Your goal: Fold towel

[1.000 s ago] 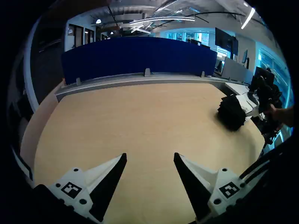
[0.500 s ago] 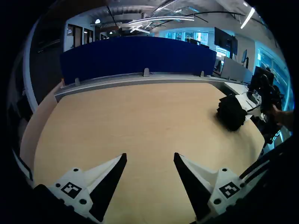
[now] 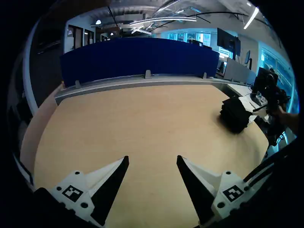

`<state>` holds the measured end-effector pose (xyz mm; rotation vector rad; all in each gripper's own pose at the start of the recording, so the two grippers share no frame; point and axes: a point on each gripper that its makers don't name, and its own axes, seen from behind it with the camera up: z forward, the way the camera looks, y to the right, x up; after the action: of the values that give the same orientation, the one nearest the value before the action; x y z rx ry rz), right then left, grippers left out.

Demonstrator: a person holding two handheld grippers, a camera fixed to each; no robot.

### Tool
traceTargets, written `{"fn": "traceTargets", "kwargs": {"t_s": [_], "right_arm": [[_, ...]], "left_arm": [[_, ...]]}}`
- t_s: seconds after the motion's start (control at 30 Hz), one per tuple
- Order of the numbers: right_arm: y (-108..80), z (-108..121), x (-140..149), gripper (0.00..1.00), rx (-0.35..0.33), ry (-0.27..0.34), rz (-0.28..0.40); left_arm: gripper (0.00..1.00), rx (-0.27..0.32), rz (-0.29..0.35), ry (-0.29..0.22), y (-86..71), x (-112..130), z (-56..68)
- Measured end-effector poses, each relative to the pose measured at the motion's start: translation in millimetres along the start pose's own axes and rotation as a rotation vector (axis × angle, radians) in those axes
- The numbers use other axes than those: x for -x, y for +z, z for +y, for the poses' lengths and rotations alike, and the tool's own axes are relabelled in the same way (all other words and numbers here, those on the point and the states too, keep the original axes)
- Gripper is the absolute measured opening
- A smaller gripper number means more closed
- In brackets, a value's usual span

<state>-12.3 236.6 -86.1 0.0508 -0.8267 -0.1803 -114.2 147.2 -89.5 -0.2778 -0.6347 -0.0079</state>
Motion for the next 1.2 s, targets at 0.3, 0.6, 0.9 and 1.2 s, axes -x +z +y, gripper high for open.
{"fn": "traceTargets", "kwargs": {"t_s": [0.3,0.6,0.9,1.2], "right_arm": [[-8.5,-4.4,-10.5,0.62,-0.002,-0.015,0.022],[-2.5,-25.5,-30.4,1.00,-0.035,0.009,0.062],[11.9,-59.6,-48.7,1.00,-0.083,0.015,0.085],[28.5,-71.9,-35.3,1.00,-0.095,0.037,0.059]], "left_arm": [[0.94,-0.002,0.002,-0.004,1.7,-0.8,-2.5],[0.93,-0.002,0.005,-0.005,0.5,-0.2,-2.8],[0.93,-0.018,0.003,-0.011,-3.2,3.5,-10.7],[0.94,-0.027,0.004,-0.020,-5.3,4.9,-16.8]]}}
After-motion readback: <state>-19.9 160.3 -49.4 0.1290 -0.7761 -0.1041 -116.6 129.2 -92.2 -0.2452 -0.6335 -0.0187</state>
